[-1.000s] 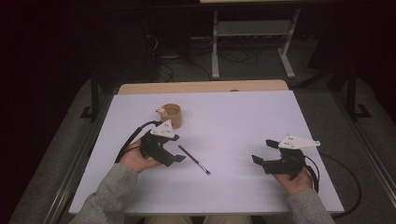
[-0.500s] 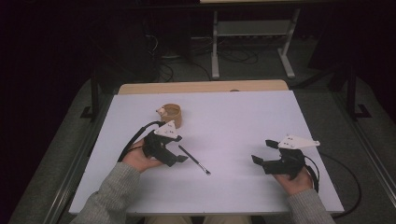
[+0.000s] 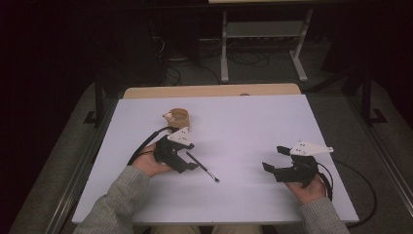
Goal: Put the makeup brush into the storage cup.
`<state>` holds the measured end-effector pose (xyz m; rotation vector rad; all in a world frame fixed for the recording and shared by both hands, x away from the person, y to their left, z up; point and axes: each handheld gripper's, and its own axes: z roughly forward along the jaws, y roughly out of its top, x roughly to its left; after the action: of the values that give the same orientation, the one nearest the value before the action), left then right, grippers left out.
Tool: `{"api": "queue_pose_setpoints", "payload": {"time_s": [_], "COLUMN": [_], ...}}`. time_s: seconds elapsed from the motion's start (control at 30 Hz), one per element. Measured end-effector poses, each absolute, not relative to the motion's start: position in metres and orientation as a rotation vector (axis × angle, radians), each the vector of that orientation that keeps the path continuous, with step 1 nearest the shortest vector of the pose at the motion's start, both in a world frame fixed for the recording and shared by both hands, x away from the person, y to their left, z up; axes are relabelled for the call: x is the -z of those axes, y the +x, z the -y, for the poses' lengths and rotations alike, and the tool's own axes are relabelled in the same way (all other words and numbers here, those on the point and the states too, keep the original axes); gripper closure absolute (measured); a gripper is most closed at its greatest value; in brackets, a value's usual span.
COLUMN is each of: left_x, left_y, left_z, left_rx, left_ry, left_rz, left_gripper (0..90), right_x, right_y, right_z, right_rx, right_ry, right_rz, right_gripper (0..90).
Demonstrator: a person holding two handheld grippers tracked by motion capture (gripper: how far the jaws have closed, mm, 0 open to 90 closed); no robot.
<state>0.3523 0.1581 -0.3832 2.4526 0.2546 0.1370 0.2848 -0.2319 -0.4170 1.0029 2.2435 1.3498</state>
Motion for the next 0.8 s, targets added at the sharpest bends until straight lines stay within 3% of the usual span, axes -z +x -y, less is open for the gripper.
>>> {"api": "queue_pose_setpoints", "payload": {"time_s": [0.8], "left_x": [0.407], "left_y": [0.378], "left_z": [-0.133], "left_rx": [-0.008], "left_ry": [2.612], "left_rz": [-0.077], "left_gripper": [41.9], "right_x": [0.418], "right_y": [0.286], "right_z": [0.232], "right_rx": [-1.352], "right_ry": [1.003], "right_rz": [-2.254], "right_gripper": [16.8]}}
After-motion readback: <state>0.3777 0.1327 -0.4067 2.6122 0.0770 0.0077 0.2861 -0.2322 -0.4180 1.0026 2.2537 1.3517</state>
